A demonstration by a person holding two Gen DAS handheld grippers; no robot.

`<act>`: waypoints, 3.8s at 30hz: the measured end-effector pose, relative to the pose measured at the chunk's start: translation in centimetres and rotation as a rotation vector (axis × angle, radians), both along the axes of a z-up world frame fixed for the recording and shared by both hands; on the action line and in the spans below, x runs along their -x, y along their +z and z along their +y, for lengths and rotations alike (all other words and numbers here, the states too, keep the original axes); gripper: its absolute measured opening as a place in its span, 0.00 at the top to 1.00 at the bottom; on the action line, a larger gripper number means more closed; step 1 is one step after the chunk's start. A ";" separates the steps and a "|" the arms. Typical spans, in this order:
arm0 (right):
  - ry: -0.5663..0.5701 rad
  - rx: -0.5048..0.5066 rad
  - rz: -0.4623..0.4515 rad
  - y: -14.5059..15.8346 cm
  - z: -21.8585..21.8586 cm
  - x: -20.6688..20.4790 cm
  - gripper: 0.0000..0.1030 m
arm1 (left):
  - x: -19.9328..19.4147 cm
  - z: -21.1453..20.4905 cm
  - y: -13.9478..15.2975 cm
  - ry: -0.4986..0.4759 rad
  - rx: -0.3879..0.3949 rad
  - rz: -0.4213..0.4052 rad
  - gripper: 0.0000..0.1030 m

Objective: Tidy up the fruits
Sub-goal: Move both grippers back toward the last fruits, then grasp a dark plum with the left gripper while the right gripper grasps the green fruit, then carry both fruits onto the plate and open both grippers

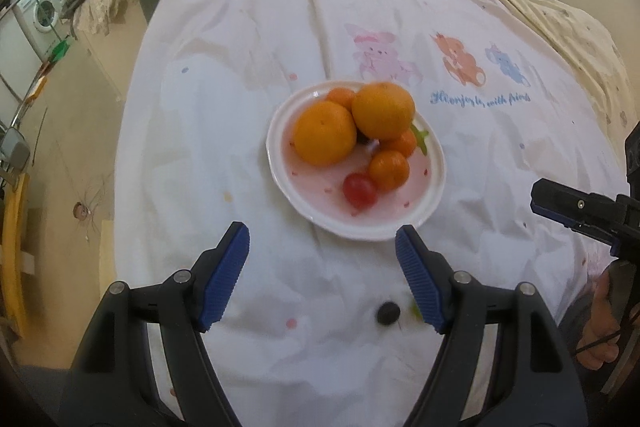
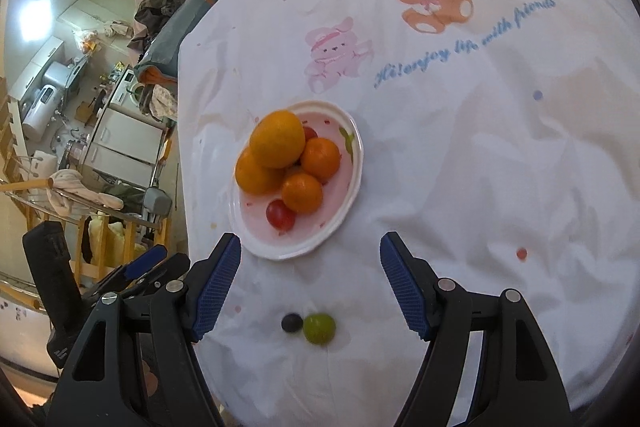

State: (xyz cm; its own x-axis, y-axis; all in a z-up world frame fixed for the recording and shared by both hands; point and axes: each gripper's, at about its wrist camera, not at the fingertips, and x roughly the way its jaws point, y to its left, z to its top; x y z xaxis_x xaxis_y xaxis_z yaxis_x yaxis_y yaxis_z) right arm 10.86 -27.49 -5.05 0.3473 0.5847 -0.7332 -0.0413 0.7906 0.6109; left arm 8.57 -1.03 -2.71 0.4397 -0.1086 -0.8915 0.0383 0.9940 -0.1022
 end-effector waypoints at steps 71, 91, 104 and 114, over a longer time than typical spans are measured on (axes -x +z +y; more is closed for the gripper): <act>0.353 0.437 0.053 -6.7 11.0 4.4 0.38 | 1.4 2.9 -1.4 0.155 0.151 0.075 0.83; 0.345 0.413 -0.014 -5.5 10.5 5.0 0.69 | 1.4 2.8 -1.4 0.154 0.106 0.058 0.83; 0.198 0.144 -0.130 1.8 6.6 2.7 0.69 | -0.3 2.8 -0.8 0.079 0.139 0.038 0.83; 0.181 0.088 -0.106 1.0 6.1 -2.2 0.69 | -4.5 1.0 -2.5 0.019 0.068 0.057 0.83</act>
State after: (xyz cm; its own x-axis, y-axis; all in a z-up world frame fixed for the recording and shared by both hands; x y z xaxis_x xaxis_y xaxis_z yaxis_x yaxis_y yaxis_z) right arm 13.05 -21.41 -4.02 0.3204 0.5797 -0.7492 -0.2477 0.8146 0.5244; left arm 13.08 0.00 -5.21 0.3906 -0.1622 -0.9061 0.0120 0.9852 -0.1712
